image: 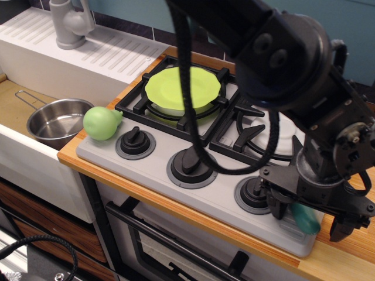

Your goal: Put cucumber on plate and pear in pot or pan in sink

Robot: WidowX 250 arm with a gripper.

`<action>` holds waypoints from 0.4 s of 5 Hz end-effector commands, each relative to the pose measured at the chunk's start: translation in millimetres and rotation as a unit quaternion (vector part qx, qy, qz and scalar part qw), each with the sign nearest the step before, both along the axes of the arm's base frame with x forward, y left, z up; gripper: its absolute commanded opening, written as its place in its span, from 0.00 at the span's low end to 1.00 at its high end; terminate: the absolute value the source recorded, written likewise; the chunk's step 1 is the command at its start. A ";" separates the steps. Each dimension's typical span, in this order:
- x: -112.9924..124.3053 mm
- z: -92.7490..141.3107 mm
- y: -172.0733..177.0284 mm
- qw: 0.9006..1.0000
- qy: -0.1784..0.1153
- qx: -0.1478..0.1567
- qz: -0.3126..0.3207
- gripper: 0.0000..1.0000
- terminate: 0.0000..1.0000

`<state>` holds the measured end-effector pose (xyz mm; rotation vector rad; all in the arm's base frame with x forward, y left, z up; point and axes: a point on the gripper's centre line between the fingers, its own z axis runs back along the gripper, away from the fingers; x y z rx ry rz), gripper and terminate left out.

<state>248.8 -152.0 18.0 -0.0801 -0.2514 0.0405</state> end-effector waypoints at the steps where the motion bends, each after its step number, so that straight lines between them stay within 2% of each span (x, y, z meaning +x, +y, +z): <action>1: 4.5 3.5 0.9 1.000 -0.009 -0.011 -0.004 0.00 0.00; 2: 5.6 6.7 2.4 1.000 -0.006 -0.011 -0.007 0.00 0.00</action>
